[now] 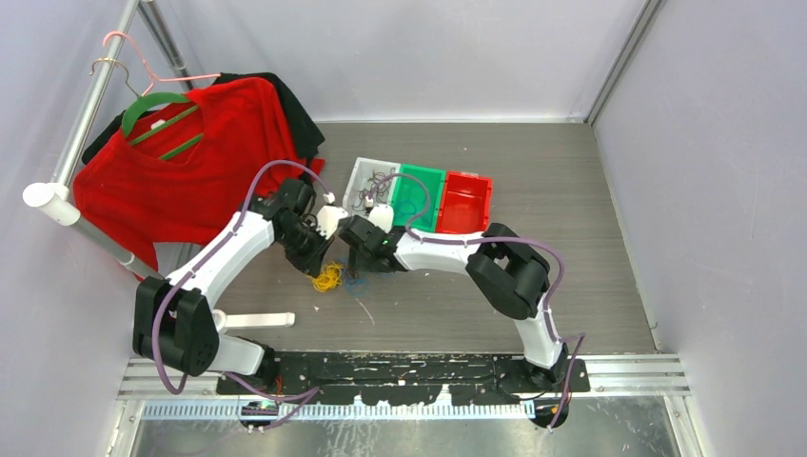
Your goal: Untangle the cables
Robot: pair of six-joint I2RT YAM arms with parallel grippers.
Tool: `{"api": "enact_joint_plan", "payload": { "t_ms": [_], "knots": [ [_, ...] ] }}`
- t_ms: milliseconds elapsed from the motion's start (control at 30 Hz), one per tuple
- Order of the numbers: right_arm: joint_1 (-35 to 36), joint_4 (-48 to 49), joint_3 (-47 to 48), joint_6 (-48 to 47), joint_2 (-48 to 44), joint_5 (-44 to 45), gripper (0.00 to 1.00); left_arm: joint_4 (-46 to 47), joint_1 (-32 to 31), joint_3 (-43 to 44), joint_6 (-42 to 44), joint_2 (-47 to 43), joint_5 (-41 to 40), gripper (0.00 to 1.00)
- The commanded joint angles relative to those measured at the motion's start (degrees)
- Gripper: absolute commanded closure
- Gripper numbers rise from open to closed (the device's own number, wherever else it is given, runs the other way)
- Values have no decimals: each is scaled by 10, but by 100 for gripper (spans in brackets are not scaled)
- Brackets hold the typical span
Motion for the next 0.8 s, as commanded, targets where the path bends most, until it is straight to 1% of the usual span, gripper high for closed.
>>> {"api": "enact_joint_plan", "payload": {
  "t_ms": [0, 233, 300, 433, 533, 633, 767],
  "knots": [
    [3, -40, 41, 45, 15, 4, 44, 11, -4, 2, 5, -17, 26, 100],
    [3, -46, 45, 65, 19, 2, 45, 9, -4, -3, 8, -22, 19, 100],
    [1, -45, 46, 66, 18, 1, 48, 9, -4, -5, 8, -24, 21, 100],
    [1, -59, 66, 56, 26, 22, 59, 8, -5, -2, 3, -21, 26, 100],
    [0, -68, 76, 51, 35, 35, 65, 5, -5, -2, 5, -19, 27, 100],
    [1, -80, 86, 45, 46, 50, 74, 4, -4, -3, 6, -21, 26, 100],
    [-5, -86, 75, 41, 38, 75, 94, 4, -4, -7, 10, -21, 25, 100]
  ]
}}
